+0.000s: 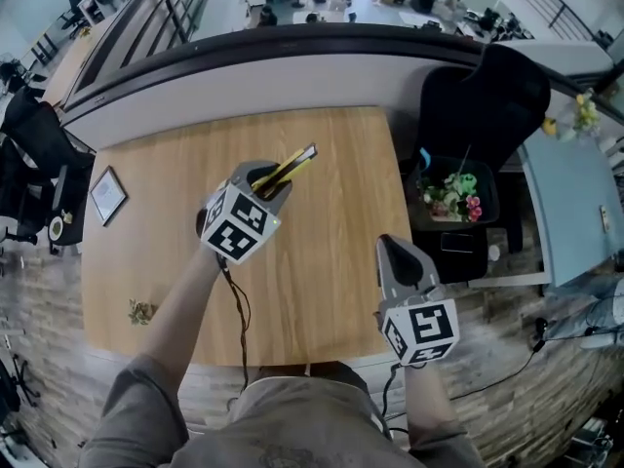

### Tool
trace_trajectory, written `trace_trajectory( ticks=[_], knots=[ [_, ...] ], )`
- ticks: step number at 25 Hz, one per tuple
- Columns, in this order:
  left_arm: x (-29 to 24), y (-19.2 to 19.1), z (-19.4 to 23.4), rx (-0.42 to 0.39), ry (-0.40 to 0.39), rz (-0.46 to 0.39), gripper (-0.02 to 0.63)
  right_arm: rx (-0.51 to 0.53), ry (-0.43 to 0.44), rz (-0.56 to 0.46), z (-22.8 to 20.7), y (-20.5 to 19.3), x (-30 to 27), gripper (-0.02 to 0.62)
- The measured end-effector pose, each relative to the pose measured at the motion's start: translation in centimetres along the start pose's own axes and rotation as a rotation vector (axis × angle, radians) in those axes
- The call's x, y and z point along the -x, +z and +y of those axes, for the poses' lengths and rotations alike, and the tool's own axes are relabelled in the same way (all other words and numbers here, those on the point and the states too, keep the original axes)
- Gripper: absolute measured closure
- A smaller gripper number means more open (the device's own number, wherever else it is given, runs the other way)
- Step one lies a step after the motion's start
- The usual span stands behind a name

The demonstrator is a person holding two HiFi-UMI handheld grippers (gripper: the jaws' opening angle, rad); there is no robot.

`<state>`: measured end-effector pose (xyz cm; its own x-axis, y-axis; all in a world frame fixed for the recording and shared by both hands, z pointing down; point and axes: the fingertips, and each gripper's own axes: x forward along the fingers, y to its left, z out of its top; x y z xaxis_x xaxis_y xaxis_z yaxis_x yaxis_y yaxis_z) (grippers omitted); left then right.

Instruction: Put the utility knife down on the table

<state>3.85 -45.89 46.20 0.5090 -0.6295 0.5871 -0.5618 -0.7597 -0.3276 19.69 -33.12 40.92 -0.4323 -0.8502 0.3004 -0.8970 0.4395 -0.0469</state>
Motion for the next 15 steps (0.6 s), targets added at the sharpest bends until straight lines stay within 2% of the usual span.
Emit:
trace_trajectory(
  ticks=[5,11,15],
  knots=[
    [-5.7,-4.9,-0.1,0.048,-0.065,0.09,0.474,-0.051,-0.019,0.06,-1.7,-2.9,-3.8,0.583],
    [-12.3,-11.9,-1.1,-0.005,-0.111,0.263,0.474,-0.126,-0.013,0.146,-2.4,-7.5,-7.1,0.583],
    [-15.3,-14.9,-3.0,0.025,-0.194,0.324,0.474,-0.16,-0.009,0.197,-2.5,-10.2,-8.2,0.583]
  ],
)
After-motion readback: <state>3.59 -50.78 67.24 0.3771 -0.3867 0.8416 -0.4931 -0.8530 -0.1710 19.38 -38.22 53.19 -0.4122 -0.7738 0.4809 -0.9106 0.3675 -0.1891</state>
